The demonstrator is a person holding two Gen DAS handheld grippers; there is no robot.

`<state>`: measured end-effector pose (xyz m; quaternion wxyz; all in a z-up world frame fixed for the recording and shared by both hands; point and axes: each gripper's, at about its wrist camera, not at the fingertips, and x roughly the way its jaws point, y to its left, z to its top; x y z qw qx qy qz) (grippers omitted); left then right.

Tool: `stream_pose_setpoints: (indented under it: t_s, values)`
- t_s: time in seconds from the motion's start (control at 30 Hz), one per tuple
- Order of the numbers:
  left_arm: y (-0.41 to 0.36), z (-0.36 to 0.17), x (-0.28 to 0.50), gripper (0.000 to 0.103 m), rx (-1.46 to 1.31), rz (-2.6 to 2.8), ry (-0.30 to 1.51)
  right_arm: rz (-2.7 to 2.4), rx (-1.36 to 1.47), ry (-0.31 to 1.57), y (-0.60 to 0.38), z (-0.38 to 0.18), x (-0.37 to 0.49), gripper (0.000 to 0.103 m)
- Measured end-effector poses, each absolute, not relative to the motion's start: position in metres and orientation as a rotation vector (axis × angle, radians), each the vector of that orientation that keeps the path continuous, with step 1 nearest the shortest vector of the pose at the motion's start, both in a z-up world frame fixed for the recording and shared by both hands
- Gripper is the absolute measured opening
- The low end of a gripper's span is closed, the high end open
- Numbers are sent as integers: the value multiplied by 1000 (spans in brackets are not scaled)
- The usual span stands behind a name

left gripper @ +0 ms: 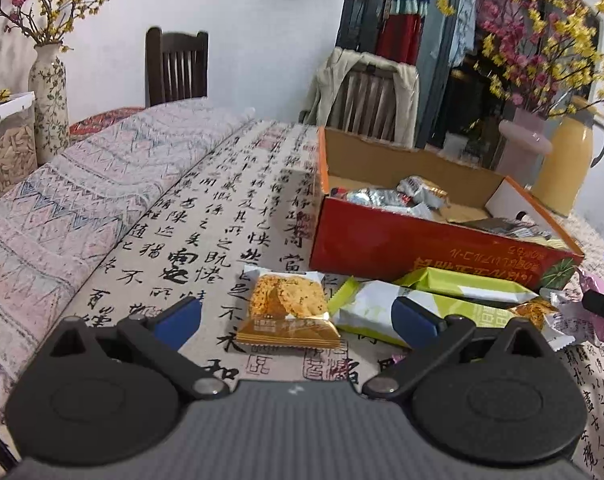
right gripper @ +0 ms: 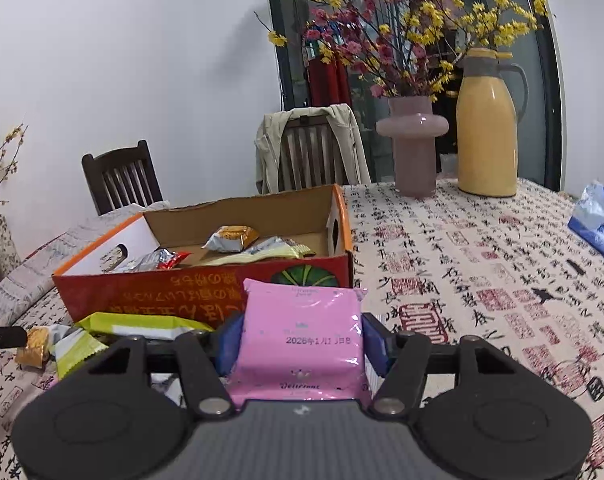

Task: Organize snacks
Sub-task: 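Grasp the pink packet with the right gripper while the left grasps the biscuit packet, then lift both held packets and carry them over the orange-red box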

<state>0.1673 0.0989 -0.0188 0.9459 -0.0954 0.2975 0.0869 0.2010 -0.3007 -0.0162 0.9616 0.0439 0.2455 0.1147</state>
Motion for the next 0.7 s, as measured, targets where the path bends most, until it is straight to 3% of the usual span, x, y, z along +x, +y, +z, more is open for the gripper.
stream_pose_setpoints:
  t_s: [0.27, 0.37, 0.5, 0.7]
  values:
    - [103, -14, 203, 101, -152, 269, 737, 246, 134, 489, -306, -22, 201, 61]
    - [104, -20, 219, 87, -160, 265, 792, 255, 135, 482, -306, -23, 198, 61]
    - [106, -27, 233, 50, -196, 257, 848, 261, 130, 471, -304, -23, 196, 61]
    - [104, -25, 231, 49, -197, 263, 831, 269, 136, 469, -305, -24, 195, 61]
